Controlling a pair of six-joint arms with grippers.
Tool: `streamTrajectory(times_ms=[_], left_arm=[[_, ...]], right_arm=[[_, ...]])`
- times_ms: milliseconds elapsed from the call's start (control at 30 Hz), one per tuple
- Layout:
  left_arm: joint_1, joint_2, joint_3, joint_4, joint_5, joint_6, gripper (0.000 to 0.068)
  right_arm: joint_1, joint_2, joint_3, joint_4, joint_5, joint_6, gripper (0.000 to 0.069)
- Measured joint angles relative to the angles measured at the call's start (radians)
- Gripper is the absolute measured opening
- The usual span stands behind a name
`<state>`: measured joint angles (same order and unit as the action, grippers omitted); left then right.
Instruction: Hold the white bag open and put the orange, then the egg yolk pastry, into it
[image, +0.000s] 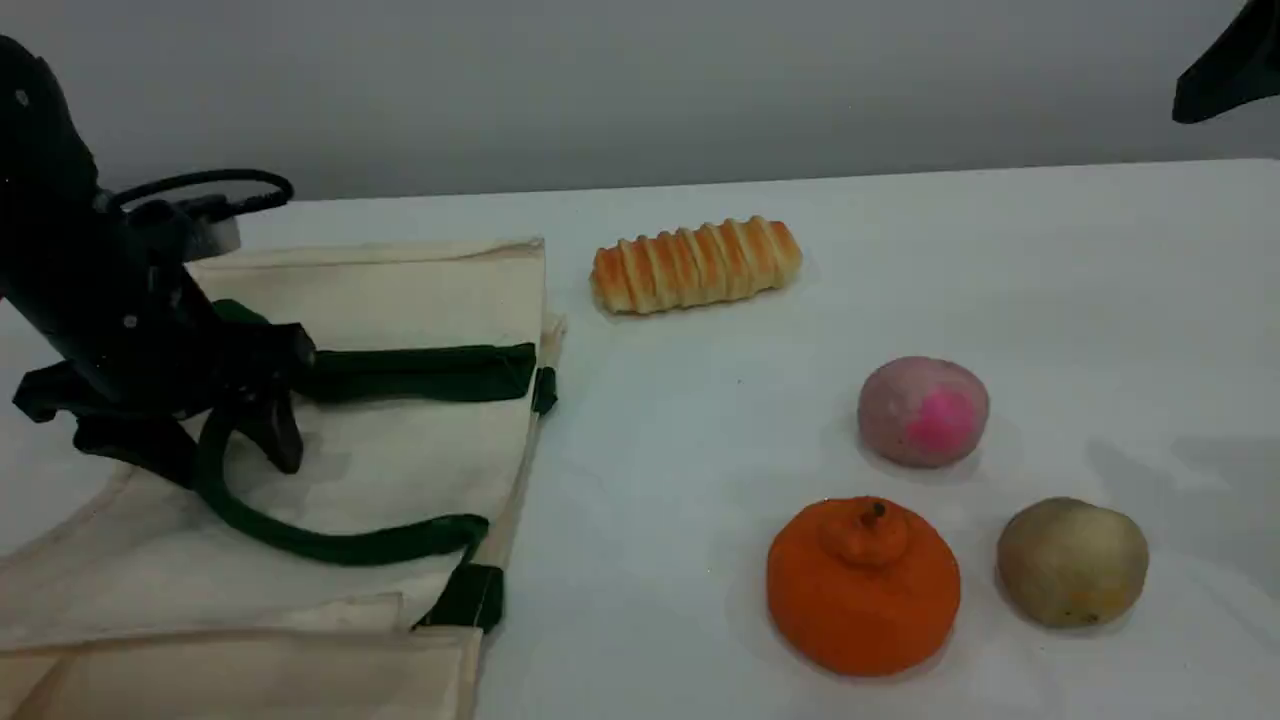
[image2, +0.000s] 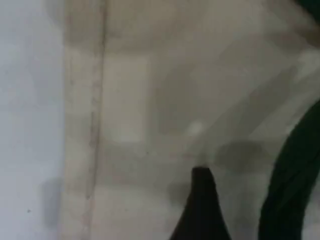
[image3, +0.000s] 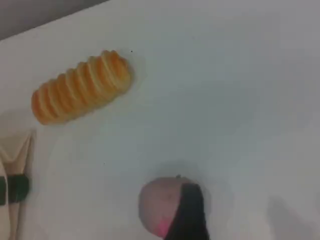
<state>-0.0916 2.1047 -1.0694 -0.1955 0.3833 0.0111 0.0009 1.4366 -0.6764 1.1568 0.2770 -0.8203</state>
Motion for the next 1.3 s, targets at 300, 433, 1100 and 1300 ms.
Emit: streamTrajectory(times_ms=[300,433,1100,1300], left_arm=[[0.0,0.001,0.0,-0.02,-0.008,0.037,0.0111],[0.0,-0.001,0.0,-0.025,-0.026,0.037,0.0064],[0.0,-0.332,-0.205,-0.491,0.411,0.523,0.0064],[0.0,-0.45,-0.232,-0.564,0.522,0.533,0.0064]], right_arm=[[0.0,0.0,0.0,0.0,0.0,0.0,0.0554],[0.0,0.006,0.0,0.0,0.027,-0.014,0.0554],[0.0,0.012,0.001,0.101,0.328,-0.191,0.0554],[0.0,0.012,0.001,0.101,0.368,-0.219,0.0554]])
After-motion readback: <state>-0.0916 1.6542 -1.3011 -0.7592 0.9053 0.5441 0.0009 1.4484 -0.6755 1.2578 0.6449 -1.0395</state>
